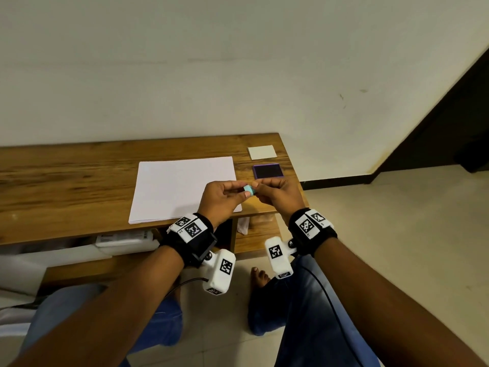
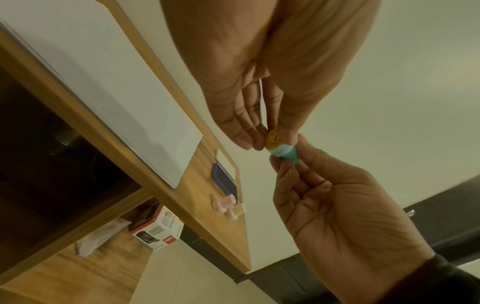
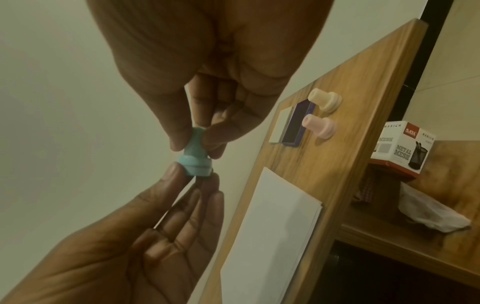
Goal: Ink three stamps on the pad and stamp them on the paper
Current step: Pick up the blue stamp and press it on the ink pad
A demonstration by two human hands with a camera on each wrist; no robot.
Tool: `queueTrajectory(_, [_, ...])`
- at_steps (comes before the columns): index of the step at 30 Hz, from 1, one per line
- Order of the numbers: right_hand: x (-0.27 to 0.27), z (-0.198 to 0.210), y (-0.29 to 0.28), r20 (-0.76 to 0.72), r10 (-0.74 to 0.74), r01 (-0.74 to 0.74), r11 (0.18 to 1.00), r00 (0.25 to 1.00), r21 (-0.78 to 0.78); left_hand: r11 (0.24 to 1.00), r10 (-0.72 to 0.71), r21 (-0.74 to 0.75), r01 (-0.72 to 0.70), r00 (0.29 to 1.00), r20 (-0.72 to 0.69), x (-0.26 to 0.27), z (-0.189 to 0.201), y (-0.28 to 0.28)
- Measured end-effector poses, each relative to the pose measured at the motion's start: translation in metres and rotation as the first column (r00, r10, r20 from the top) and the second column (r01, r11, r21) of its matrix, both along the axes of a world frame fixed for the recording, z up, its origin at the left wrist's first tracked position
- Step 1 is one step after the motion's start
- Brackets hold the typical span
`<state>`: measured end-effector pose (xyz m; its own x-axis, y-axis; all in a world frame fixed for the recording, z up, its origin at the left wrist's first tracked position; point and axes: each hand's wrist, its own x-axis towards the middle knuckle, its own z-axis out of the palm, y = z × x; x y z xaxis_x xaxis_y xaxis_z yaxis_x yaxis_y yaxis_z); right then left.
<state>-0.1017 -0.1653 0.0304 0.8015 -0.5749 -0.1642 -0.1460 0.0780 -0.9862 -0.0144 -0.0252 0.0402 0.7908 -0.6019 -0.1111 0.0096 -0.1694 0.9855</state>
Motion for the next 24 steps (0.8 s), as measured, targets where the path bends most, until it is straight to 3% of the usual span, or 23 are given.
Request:
queueTrajectory(5, [-0.005, -0.006, -0.013, 0.033, -0.185, 0.180, 0.977, 0.982, 0.112, 0.999, 0.013, -0.026, -0.018, 0.985, -0.174, 0.002, -0.008, 0.002])
queueTrajectory(12, [-0.018, -0.017, -0.033, -0.014, -0.274, 0.274, 0.961, 0.962, 0.037, 0.955, -0.130, 0.274, 0.110, 0.990, 0.056, 0.008, -0.035, -0.003])
queueTrajectory(24, [-0.015, -0.048, -0.075, -0.077, -0.294, 0.281, 0.949, 0.953, -0.144, 0.912, -0.161, 0.405, 0.066, 0.966, 0.203, 0.020, -0.072, -0.081])
